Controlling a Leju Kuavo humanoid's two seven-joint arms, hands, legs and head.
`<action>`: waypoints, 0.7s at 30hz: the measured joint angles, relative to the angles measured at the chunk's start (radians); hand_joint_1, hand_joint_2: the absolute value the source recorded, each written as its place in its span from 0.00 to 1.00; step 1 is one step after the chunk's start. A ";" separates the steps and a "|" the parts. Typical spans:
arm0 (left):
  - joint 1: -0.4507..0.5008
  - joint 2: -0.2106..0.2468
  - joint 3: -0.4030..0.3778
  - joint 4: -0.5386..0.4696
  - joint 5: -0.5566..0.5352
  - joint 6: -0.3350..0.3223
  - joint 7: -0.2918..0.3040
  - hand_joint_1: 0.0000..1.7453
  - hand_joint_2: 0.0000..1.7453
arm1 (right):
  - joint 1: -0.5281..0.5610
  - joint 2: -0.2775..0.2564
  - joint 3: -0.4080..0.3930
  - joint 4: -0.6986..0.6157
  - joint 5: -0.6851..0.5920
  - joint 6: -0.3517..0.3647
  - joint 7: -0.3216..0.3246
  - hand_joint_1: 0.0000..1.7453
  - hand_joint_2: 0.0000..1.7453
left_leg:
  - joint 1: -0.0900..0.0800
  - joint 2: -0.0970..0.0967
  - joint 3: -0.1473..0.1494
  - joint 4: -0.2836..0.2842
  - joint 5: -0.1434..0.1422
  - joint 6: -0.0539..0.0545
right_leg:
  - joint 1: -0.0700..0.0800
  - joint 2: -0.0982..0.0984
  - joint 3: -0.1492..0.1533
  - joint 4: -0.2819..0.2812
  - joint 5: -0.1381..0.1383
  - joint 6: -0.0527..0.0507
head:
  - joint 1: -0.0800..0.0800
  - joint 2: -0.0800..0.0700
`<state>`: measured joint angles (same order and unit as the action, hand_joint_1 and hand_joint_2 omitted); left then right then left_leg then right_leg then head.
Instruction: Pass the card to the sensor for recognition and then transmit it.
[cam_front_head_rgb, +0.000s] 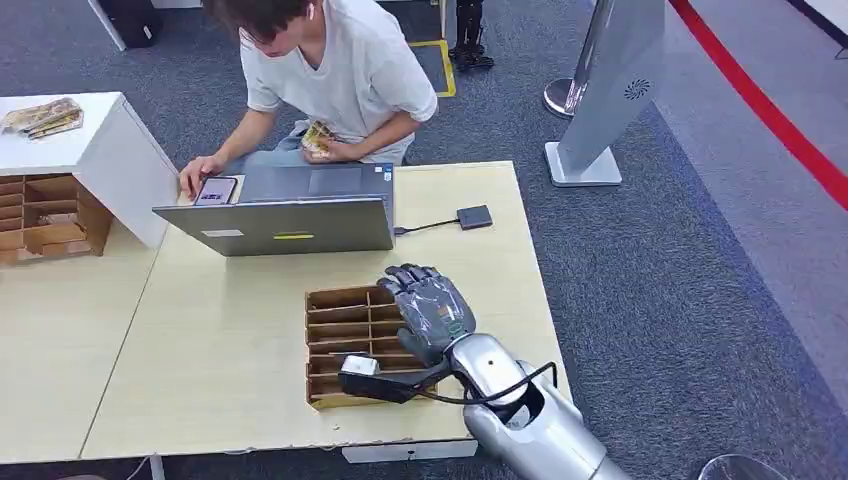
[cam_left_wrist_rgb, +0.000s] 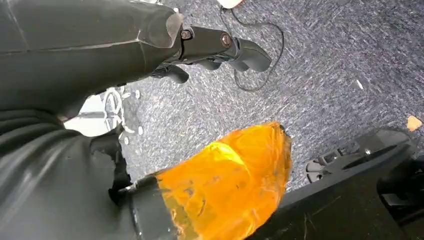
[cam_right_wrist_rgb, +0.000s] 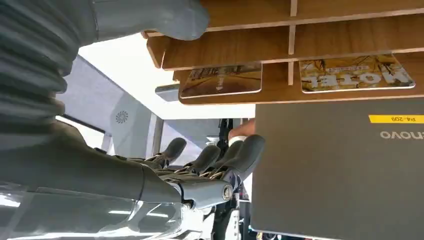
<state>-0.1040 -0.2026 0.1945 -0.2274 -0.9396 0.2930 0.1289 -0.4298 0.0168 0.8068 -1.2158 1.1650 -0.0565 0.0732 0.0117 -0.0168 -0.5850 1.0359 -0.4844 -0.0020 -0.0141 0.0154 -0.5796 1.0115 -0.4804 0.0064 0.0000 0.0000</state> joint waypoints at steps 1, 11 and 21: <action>0.000 0.000 0.000 0.000 0.000 0.000 0.000 0.00 0.00 | -0.001 0.001 0.000 0.004 0.000 0.000 0.000 0.30 1.00 | 0.000 0.000 0.000 0.000 0.000 0.000 | 0.000 0.000 0.000 0.000 0.000 0.000 | 0.000 0.000; -0.003 -0.001 0.000 0.000 -0.011 -0.006 0.000 0.00 0.00 | -0.009 0.010 -0.001 0.036 -0.002 0.001 0.000 0.29 1.00 | 0.000 0.000 0.000 0.000 0.000 0.000 | 0.000 0.000 0.000 0.000 0.000 0.000 | 0.000 0.000; -0.005 -0.005 -0.002 -0.001 -0.021 -0.014 0.003 0.00 0.00 | -0.030 0.031 -0.013 0.081 -0.003 0.006 0.006 0.40 1.00 | 0.000 0.000 0.000 0.000 0.000 0.000 | 0.000 0.000 0.000 0.000 0.000 0.000 | 0.000 0.000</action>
<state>-0.1087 -0.2075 0.1923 -0.2281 -0.9606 0.2789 0.1320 -0.4601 0.0476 0.7942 -1.1353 1.1616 -0.0500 0.0797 0.0117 -0.0168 -0.5850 1.0359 -0.4844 -0.0020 -0.0141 0.0155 -0.5796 1.0116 -0.4804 0.0063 0.0004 0.0000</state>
